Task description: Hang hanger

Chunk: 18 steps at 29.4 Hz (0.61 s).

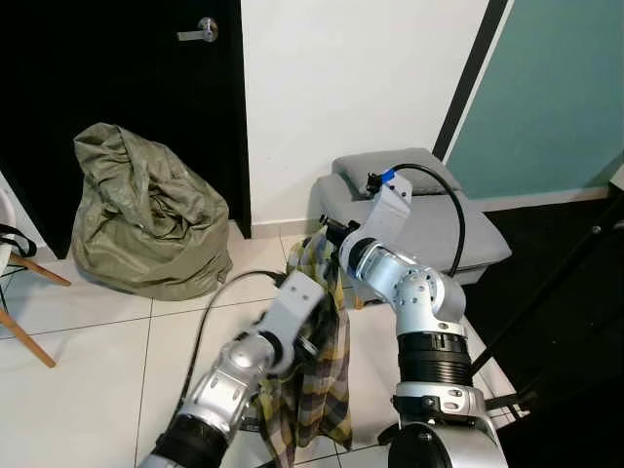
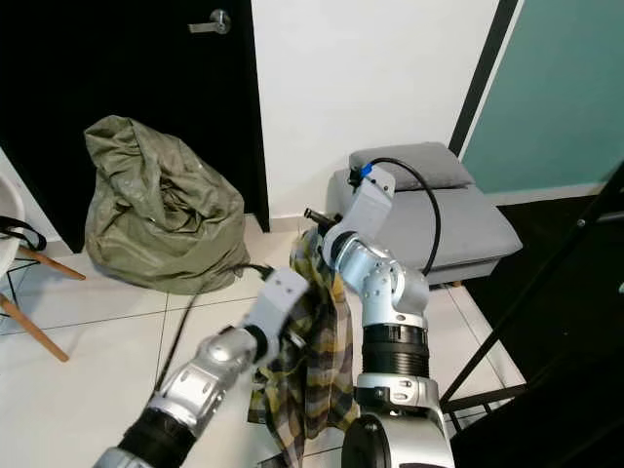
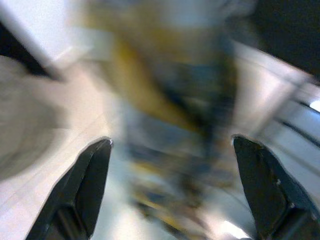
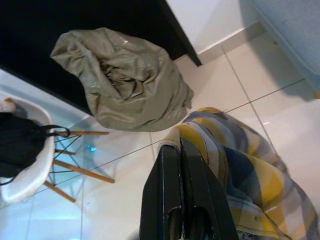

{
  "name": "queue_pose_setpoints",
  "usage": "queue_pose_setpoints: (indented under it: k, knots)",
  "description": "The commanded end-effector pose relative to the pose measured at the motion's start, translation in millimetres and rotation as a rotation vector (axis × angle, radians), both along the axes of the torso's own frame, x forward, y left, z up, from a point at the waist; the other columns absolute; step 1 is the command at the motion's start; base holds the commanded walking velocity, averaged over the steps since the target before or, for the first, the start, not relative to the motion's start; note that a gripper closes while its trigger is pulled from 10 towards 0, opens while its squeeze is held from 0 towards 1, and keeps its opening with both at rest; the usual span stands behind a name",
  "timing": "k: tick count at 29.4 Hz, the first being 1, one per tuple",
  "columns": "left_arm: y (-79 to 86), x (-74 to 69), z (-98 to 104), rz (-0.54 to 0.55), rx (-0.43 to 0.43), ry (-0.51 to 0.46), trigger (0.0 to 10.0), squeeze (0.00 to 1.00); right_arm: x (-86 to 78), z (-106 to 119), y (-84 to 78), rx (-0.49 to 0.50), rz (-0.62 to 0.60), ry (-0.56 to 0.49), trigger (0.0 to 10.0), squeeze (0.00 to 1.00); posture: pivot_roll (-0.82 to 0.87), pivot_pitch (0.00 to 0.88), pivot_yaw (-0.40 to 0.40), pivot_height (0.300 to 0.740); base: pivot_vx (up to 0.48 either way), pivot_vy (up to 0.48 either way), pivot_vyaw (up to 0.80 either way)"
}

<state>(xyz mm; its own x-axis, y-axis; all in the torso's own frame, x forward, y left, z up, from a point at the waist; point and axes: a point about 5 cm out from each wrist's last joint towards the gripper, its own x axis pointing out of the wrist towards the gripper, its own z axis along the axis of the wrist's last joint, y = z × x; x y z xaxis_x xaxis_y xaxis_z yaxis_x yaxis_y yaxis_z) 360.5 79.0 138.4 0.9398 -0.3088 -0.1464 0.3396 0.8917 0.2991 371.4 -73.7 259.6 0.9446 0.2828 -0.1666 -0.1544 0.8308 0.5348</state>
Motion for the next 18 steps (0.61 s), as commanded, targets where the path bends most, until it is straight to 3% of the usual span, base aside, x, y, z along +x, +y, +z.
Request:
queue_pose_setpoints:
  k: [1,4,7,8,11,16,18]
  knots:
    - [7.4,2.0,-5.5,0.076,0.004,-0.021,10.0,0.00,-10.3,10.2,28.4,0.076,0.080,-0.021,10.0,0.00,-0.07,0.224,-0.054,0.740,0.000,0.000,0.00]
    - [11.4,4.2,-5.3,0.121,-0.012,-0.046,10.0,0.00,-13.1,12.8,30.7,0.086,0.088,-0.024,10.0,0.00,-0.08,0.222,-0.055,0.740,0.000,0.000,0.00]
    - [4.4,1.0,-10.6,0.080,-0.181,-0.023,10.0,0.00,-20.9,21.8,37.7,0.123,0.108,-0.032,10.0,0.00,-0.09,0.216,-0.047,0.740,0.000,0.000,0.00]
    - [4.4,1.0,-10.6,0.080,-0.181,-0.023,10.0,0.00,-20.9,21.8,37.7,0.123,0.108,-0.032,10.0,0.00,-0.09,0.216,-0.047,0.740,0.000,0.000,0.00]
    - [-14.0,-3.9,-7.8,-0.077,-0.349,-0.010,10.0,0.00,-23.2,24.6,39.8,0.112,0.120,-0.048,10.0,0.00,-0.10,0.218,-0.042,0.740,0.000,0.000,0.00]
    - [-18.1,-7.7,-2.2,-0.168,-0.323,-0.052,10.0,0.00,-19.9,21.2,38.2,0.088,0.113,-0.055,10.0,0.00,-0.10,0.212,-0.032,0.740,0.000,0.000,0.00]
    - [-7.4,-11.9,0.9,-0.224,-0.230,-0.094,10.0,0.00,-8.8,13.0,34.0,0.046,0.088,-0.051,10.0,0.00,-0.09,0.212,-0.039,0.740,0.000,0.000,0.00]
